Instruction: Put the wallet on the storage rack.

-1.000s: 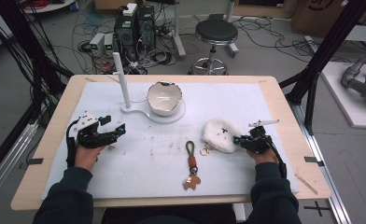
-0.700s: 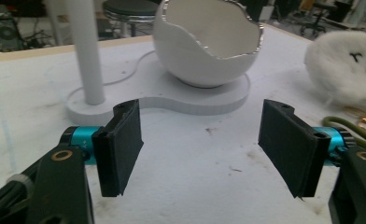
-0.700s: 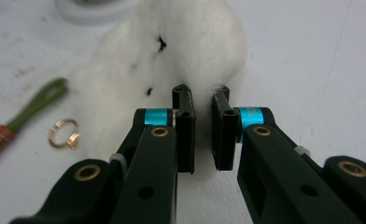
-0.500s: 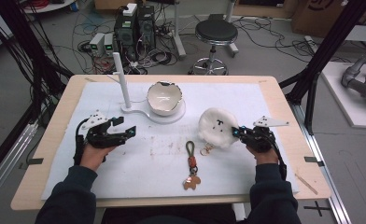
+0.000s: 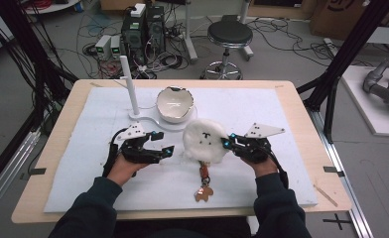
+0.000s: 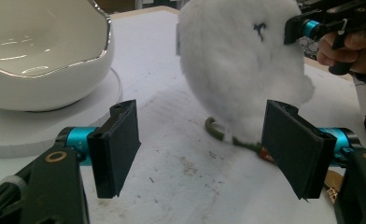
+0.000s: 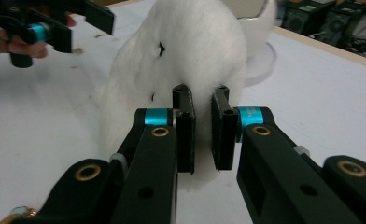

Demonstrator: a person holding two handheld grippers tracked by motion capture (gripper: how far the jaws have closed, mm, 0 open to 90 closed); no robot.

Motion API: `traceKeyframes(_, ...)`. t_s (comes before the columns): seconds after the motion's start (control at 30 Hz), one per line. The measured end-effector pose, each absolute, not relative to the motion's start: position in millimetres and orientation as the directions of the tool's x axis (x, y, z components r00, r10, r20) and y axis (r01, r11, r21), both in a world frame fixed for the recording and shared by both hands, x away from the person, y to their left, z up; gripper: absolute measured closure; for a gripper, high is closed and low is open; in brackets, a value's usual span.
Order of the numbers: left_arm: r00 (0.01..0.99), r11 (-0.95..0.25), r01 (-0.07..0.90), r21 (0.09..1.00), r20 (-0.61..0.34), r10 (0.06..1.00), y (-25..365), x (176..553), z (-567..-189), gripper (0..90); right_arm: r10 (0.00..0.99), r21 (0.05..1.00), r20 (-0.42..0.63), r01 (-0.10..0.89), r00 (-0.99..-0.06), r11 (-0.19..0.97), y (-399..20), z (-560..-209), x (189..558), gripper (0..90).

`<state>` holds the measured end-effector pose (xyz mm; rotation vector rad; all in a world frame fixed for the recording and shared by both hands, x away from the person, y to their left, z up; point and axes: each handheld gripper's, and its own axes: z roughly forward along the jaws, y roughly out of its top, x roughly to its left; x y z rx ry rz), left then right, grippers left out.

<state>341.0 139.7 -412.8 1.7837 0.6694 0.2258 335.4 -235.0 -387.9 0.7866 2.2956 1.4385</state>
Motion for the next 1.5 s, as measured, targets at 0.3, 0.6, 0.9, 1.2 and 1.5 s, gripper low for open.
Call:
traceKeyframes(0.3, 0.840, -0.174, 0.335, 0.926, -0.211, 0.500, 137, 342, -415, 30.9, 0.486, 0.899, -0.023, 0.195, -0.873, 0.391, -207, -389, 331, 83.0)
traceKeyframes(0.6, 0.868, -0.151, 0.312, 0.938, -0.217, 0.446, 138, 340, -411, 73.4, 0.457, 0.900, -0.001, 0.199, -0.889, 0.389, -193, -390, 333, 80.7)
traceKeyframes(0.9, 0.859, -0.042, 0.240, 0.970, -0.192, 0.475, 151, 337, -403, 77.2, 0.503, 0.879, 0.183, 0.370, -0.844, 0.301, -197, -403, 345, 46.0)
traceKeyframes(1.2, 0.860, -0.084, 0.270, 0.959, -0.201, 0.469, 148, 338, -408, 75.4, 0.452, 0.868, 0.195, 0.368, -0.870, 0.334, -192, -406, 346, 75.5)
traceKeyframes(1.5, 0.829, -0.221, 0.297, 0.929, -0.136, 0.542, 141, 341, -411, 46.1, 0.496, 0.877, 0.007, 0.243, -0.868, 0.414, -195, -396, 338, 78.9)
